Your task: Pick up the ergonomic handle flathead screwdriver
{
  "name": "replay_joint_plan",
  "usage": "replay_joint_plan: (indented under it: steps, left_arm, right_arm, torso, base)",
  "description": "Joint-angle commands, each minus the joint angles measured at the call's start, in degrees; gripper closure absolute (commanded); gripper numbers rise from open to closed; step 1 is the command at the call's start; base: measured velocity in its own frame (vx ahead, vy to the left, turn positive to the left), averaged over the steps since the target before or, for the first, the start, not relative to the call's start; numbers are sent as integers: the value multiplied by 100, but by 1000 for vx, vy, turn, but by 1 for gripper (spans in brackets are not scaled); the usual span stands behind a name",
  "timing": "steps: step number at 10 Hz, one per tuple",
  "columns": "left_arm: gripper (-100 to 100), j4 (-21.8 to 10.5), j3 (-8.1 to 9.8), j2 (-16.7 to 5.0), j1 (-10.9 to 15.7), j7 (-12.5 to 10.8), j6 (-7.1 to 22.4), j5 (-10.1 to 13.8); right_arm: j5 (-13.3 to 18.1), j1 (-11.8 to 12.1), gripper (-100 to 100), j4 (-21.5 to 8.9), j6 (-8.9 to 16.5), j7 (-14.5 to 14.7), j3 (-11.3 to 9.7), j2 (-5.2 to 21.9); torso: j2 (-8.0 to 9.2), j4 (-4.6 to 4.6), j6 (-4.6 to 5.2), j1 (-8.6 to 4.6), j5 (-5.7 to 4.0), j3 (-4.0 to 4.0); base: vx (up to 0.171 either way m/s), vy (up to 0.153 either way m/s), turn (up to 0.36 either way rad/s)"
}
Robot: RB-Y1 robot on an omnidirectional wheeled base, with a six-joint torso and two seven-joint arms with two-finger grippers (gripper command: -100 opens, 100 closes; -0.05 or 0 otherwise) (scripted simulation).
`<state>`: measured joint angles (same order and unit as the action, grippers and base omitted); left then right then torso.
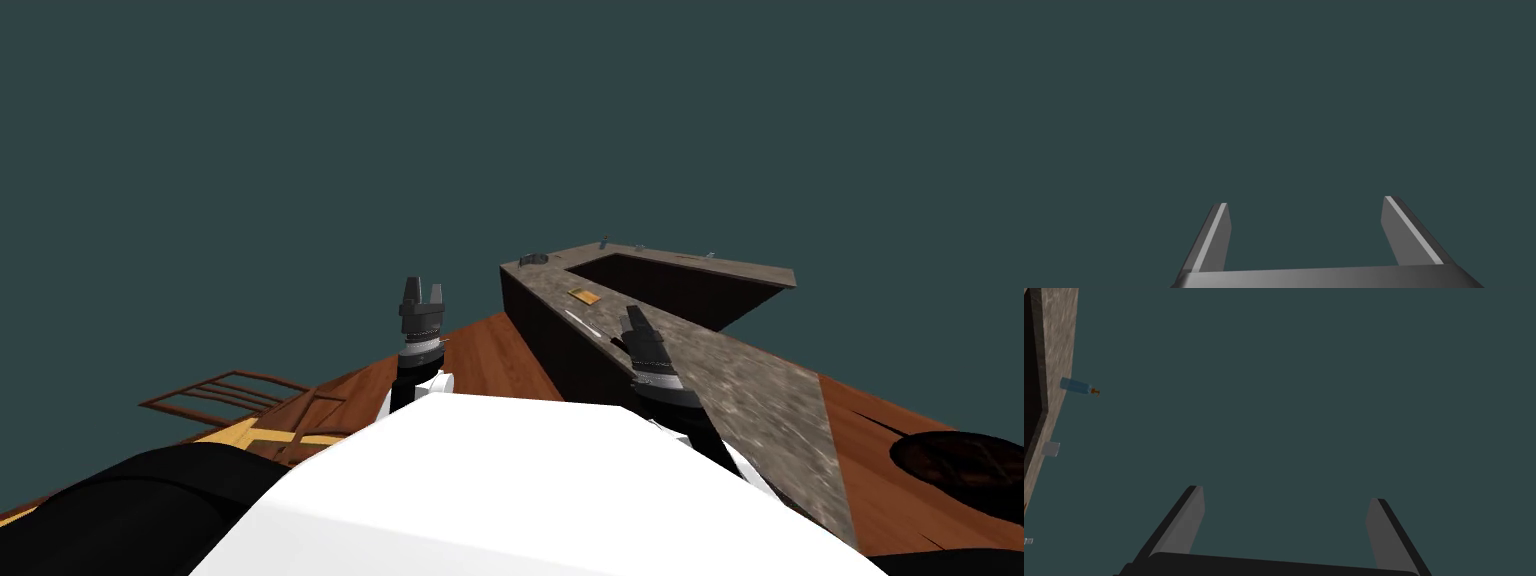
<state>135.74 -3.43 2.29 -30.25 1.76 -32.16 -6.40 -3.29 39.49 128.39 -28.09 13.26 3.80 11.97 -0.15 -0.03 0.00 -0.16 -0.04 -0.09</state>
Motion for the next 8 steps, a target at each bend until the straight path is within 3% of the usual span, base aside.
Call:
replay_joint_plan:
  steps: [1, 3, 8]
  left_arm:
    - [0, 0, 0, 0, 0, 0, 0, 0]
    - [0, 0, 0, 0, 0, 0, 0, 0]
    - [0, 0, 0, 0, 0, 0, 0, 0]
  right_arm:
    - [-2, 158, -100, -14, 44, 48, 88, 115]
    - [11, 536, -100, -87, 143, 244, 299, 427]
    - [20, 1194, -100, -161, 268, 465, 488, 741]
  torso:
    - [0, 0, 0, 0, 0, 0]
    - [4, 1, -1, 4, 1, 2]
    - [4, 1, 0, 8, 2, 2]
  base:
    - [33, -25, 65]
    - [32, -31, 192]
    - [29, -22, 118]
